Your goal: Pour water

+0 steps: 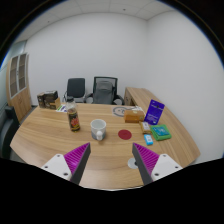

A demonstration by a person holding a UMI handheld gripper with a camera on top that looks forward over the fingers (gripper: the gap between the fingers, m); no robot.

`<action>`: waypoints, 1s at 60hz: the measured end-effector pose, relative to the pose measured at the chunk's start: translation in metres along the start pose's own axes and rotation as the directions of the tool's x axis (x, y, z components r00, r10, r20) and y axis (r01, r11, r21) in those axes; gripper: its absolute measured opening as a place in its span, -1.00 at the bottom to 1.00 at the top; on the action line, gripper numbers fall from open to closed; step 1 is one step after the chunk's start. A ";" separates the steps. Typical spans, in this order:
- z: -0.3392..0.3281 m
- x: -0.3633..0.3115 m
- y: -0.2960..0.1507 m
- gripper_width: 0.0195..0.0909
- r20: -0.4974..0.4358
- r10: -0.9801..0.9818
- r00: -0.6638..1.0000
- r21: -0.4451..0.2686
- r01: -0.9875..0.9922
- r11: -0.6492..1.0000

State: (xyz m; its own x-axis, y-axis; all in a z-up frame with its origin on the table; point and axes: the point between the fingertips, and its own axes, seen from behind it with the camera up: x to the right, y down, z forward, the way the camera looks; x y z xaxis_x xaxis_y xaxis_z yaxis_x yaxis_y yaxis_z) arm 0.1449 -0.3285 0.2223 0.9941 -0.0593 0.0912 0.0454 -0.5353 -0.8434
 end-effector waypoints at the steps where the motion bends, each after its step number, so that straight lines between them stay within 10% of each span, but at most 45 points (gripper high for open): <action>1: 0.001 -0.002 0.000 0.87 0.002 0.001 1.000 0.000 -0.001 1.000; 48: 0.270 -0.239 -0.053 0.86 0.004 0.085 0.996 0.124 -0.085 0.989; 60: 0.331 -0.242 -0.070 0.30 -0.036 0.059 0.998 0.200 -0.050 0.979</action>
State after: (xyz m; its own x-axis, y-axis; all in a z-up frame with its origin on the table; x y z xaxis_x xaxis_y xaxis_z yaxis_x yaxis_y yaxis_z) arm -0.0660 0.0019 0.0837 0.9908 -0.1210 0.0608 0.0144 -0.3524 -0.9357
